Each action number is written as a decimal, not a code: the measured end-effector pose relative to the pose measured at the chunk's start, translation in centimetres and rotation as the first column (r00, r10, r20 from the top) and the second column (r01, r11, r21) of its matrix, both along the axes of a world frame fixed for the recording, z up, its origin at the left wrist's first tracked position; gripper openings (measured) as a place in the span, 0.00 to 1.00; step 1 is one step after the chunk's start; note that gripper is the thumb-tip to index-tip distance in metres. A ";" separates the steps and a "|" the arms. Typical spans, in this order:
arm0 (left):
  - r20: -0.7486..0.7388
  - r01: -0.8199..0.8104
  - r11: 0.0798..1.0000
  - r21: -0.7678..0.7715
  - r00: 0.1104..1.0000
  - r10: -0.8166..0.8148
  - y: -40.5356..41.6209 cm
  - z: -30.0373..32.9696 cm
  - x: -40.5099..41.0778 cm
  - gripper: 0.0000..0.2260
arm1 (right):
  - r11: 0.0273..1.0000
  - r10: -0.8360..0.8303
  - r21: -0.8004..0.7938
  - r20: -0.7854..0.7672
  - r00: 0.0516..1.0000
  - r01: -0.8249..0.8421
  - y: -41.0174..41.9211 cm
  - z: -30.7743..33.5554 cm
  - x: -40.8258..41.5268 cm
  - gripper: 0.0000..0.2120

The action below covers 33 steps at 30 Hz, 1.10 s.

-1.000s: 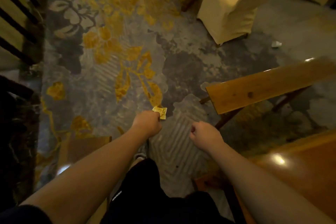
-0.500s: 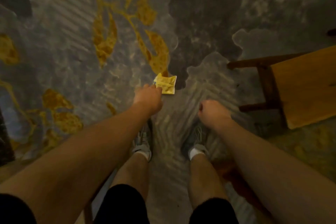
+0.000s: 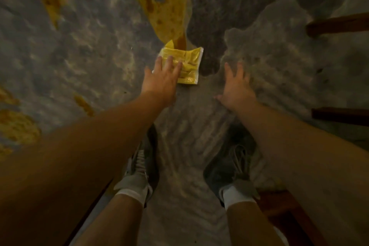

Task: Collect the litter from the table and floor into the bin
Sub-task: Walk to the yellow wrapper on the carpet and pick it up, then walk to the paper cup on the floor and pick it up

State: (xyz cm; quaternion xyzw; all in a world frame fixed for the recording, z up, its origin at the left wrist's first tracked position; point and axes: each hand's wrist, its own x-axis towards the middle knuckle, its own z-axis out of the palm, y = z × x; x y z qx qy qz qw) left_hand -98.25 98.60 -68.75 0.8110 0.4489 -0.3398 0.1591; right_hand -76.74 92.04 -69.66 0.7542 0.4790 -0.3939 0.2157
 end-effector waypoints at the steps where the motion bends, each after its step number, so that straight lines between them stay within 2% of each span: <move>1: 0.011 -0.003 1.000 0.008 1.000 0.003 0.2 -0.7 -0.1 0.42 | 1.000 -0.001 0.003 -0.004 1.000 0.001 -0.3 -1.2 -0.1 0.53; 6: 0.074 0.018 0.996 0.085 0.997 -0.025 1.8 -2.1 0.3 0.22 | 0.997 -0.003 0.074 -0.002 1.000 0.003 -2.0 -4.2 -0.3 0.51; 10: 0.148 -0.025 0.998 0.063 0.989 0.016 3.0 -1.8 0.8 0.16 | 0.998 0.024 0.063 0.006 1.000 -0.024 -2.4 -4.1 0.1 0.50; 12: 0.228 -0.064 0.996 0.069 0.973 0.046 3.1 -0.5 0.9 0.14 | 0.998 0.063 0.003 -0.003 0.998 -0.063 -1.2 -3.5 0.8 0.47; 14: 0.333 -0.134 0.989 0.062 0.937 0.106 3.1 1.8 0.9 0.10 | 0.973 0.172 -0.135 -0.105 0.979 -0.186 2.3 -1.6 2.4 0.38; 15: 0.377 -0.179 0.983 0.044 0.914 0.149 3.0 3.5 0.8 0.09 | 0.967 0.147 -0.181 -0.168 0.975 -0.177 4.3 0.2 3.1 0.33; 17: 0.431 -0.276 0.961 -0.006 0.866 0.252 3.6 8.4 0.5 0.07 | 0.972 0.179 -0.130 -0.140 0.974 -0.197 7.6 6.1 4.5 0.26; 19: 0.427 -0.359 0.932 -0.054 0.835 0.346 3.2 11.9 0.0 0.06 | 0.978 0.188 -0.077 -0.092 0.978 -0.196 8.0 10.0 4.6 0.21; 20: 0.441 -0.401 0.914 -0.059 0.811 0.384 3.5 14.4 -0.4 0.06 | 0.975 0.193 -0.087 -0.116 0.974 -0.204 7.7 13.1 4.4 0.20; 23: 0.473 -0.500 0.861 -0.093 0.739 0.480 4.7 24.1 -1.1 0.05 | 0.990 0.067 -0.109 -0.182 0.981 -0.087 7.0 24.2 3.8 0.18; 26: 0.489 -0.568 0.807 -0.162 0.664 0.565 5.9 34.0 -1.8 0.04 | 1.000 0.013 0.001 -0.197 0.980 -0.013 6.6 36.1 3.2 0.15; 30: 0.525 -0.611 0.771 -0.179 0.604 0.600 8.4 46.8 -1.9 0.03 | 0.985 -0.014 0.170 -0.122 0.992 0.034 6.9 50.1 2.4 0.14; 33: 0.571 -0.581 0.794 -0.180 0.596 0.565 10.9 55.8 -1.9 0.05 | 0.957 -0.033 0.287 -0.049 0.998 0.046 7.7 58.9 2.1 0.15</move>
